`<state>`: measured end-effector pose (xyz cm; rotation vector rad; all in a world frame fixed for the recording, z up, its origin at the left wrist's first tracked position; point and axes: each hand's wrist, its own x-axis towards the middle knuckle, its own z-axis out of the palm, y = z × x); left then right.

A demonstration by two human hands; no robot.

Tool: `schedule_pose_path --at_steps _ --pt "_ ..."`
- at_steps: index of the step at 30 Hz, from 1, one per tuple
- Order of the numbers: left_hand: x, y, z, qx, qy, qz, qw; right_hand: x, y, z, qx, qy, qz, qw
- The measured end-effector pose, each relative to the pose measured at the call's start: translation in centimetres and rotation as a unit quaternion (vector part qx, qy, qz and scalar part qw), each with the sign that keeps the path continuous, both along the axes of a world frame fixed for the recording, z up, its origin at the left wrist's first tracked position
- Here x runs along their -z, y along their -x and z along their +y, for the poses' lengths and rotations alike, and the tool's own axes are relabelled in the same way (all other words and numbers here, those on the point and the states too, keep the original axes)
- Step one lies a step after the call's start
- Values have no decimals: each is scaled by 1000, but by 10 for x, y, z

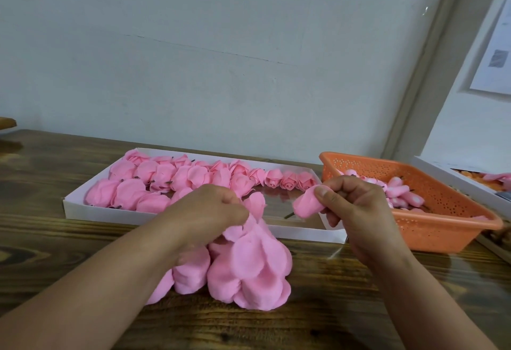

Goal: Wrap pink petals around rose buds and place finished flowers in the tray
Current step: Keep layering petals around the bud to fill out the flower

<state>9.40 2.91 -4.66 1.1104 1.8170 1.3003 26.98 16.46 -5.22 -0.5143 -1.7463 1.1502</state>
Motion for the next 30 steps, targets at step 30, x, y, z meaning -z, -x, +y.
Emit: schedule_pose_path --at_steps 30 --pt "24 -27 12 105 -158 -448 873 -6 2 -17 -9 -78 52 996"
